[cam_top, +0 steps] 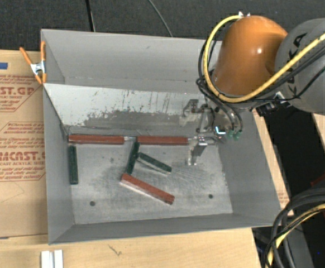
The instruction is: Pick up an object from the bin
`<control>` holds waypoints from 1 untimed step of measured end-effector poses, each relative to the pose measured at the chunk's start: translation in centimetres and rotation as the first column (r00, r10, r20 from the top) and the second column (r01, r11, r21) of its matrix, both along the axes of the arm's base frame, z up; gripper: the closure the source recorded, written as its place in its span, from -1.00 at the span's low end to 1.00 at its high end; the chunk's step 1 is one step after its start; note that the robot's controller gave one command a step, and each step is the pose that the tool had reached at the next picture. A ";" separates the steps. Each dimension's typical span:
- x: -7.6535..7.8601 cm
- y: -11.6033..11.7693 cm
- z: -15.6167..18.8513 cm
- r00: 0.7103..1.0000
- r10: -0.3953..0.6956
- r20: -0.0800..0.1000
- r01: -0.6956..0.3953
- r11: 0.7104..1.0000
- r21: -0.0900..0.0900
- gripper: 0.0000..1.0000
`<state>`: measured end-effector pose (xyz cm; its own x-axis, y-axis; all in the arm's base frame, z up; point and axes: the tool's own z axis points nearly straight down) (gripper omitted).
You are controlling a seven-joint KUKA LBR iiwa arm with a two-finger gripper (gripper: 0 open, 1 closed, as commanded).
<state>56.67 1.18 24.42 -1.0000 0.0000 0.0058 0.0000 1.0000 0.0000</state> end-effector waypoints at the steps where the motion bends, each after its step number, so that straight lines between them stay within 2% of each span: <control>1: 0.1 0.0 0.5 1.000 0.000 0.008 0.000 1.000 0.000 -1.00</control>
Offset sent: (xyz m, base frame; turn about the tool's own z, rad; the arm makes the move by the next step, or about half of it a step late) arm -0.0528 0.0135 -0.1214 -0.0696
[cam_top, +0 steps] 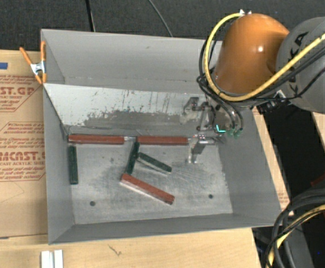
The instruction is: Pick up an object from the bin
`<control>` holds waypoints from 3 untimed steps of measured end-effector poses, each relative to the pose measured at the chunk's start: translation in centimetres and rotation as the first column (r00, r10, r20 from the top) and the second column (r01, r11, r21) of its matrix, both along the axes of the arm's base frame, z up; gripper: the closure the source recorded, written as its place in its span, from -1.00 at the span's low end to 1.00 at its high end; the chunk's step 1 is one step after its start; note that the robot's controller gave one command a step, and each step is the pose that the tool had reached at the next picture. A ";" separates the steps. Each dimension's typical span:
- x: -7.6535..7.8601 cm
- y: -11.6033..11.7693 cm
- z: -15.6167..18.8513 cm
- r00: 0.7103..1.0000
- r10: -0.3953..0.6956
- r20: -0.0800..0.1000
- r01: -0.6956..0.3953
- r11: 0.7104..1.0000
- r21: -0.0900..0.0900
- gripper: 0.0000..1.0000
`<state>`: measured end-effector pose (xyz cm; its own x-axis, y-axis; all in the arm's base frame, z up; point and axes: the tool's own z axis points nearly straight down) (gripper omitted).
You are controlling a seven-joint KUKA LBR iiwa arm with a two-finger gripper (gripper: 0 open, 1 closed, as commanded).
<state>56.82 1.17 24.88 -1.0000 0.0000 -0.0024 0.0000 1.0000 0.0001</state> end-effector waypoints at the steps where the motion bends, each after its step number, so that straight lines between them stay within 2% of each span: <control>1: -0.1 0.0 -0.2 1.000 0.001 0.004 -0.001 1.000 0.000 -1.00; 2: -1.4 -1.9 -1.1 0.996 0.093 -0.017 -0.093 0.996 0.002 -1.00; 3: -1.3 -1.6 -1.8 0.996 0.085 0.015 -0.085 0.996 -0.002 -1.00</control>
Offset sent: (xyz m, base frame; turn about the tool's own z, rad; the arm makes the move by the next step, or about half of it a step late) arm -0.0173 -0.0559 0.0778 -0.2046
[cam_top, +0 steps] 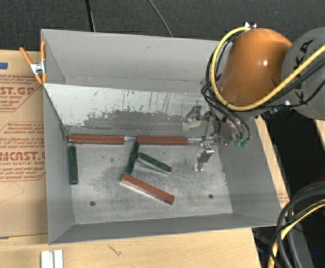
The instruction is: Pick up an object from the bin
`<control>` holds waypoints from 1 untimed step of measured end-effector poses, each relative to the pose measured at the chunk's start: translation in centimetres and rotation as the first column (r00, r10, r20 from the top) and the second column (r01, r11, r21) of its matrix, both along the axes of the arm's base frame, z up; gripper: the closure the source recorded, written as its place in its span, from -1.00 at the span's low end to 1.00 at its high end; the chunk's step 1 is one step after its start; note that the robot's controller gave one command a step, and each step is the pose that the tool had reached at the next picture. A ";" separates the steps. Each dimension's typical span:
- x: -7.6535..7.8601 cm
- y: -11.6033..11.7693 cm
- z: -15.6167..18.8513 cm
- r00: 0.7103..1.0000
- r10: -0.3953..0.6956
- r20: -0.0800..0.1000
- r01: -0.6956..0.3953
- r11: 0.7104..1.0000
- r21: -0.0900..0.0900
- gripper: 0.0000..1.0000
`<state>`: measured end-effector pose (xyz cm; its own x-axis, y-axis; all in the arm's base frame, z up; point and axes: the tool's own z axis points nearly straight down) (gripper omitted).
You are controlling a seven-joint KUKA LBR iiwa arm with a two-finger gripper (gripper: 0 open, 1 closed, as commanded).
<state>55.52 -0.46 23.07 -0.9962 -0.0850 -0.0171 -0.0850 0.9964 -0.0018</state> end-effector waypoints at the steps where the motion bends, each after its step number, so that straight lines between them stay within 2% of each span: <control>1: 0.4 1.0 -7.1 0.999 -0.034 -0.011 0.034 0.999 0.002 -1.00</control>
Offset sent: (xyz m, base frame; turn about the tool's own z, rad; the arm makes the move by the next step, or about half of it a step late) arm -0.0164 0.0210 -0.1402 0.0460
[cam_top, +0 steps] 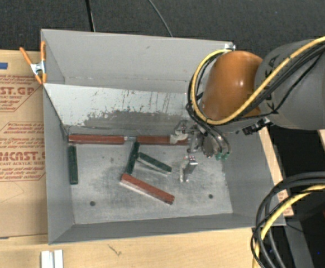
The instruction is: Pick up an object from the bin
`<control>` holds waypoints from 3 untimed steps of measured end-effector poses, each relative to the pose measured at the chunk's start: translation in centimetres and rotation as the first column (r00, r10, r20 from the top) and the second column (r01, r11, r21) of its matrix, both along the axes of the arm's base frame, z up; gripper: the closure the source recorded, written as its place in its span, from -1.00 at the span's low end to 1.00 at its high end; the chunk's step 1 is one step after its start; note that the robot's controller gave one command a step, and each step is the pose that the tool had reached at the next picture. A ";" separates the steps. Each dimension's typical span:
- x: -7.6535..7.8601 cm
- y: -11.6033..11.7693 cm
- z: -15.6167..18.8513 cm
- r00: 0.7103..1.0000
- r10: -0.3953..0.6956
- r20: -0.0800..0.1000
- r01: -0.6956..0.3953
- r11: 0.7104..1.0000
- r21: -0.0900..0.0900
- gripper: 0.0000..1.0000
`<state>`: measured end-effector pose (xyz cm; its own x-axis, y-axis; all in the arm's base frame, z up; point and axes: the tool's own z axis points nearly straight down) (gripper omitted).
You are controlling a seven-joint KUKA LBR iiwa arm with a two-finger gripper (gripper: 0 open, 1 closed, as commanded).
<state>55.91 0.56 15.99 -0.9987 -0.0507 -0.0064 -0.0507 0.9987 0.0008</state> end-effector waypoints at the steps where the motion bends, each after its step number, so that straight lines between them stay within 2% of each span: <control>1: -2.0 1.1 -6.9 1.000 -0.011 -0.004 0.011 1.000 -0.001 1.00; 2: -2.0 1.1 -6.9 1.000 -0.011 -0.004 0.011 1.000 -0.001 1.00; 3: -1.4 3.9 -6.9 0.999 0.043 -0.004 -0.043 0.999 -0.004 1.00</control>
Offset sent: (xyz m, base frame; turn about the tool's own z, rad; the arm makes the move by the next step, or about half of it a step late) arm 0.0000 0.0000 0.0000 0.0000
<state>54.48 4.43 9.14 -0.9956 -0.0937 -0.0027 -0.0937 0.9956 -0.0026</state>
